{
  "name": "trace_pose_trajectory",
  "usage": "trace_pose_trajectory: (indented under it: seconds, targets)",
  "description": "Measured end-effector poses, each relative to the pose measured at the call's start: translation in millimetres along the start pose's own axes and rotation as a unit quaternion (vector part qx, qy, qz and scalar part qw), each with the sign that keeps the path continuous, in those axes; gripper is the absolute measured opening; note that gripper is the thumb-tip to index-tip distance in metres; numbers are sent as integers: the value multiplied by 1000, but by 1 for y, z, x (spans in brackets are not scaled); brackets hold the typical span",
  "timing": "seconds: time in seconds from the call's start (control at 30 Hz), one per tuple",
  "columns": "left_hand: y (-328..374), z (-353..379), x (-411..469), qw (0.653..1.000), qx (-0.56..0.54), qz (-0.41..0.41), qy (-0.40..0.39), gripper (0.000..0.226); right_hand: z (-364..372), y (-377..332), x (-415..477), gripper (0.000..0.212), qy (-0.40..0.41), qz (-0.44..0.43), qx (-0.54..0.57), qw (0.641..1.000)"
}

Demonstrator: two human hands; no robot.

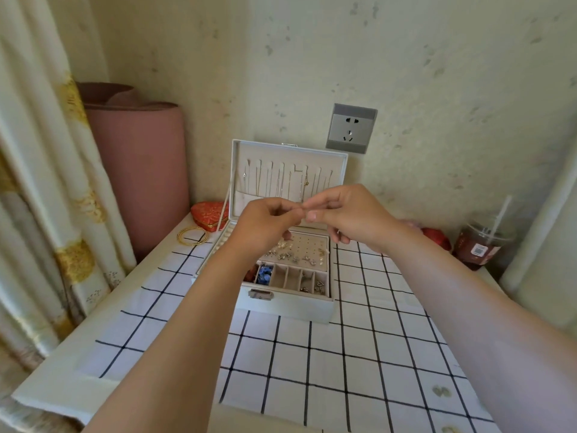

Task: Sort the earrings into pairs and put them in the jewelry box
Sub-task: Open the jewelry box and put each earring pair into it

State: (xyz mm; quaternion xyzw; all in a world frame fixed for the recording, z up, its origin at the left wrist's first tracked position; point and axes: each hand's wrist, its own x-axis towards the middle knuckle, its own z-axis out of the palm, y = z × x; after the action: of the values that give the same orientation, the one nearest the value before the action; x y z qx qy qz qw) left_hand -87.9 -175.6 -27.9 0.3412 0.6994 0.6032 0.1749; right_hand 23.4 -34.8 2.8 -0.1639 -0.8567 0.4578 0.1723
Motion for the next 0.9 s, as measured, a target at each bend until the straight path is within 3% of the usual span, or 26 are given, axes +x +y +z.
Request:
trace_pose_trajectory:
  seconds: [0.23,0.57,0.67,0.9]
  targets:
    - [-6,-4,16,1000,-5,-6,16,10,10,5,23,8,27,-25,35,999]
    - [-11,-9,23,999,-22,-34,24,12,17,18,40,11,60,-34,64,996]
    - [-15,-12,24,999,-12,-38,33,12,14,30,44,11,81,-23,-4,996]
    - [-27,-21,21,998,20,-46,30,11,20,54,44,14,-8,2,-206,979]
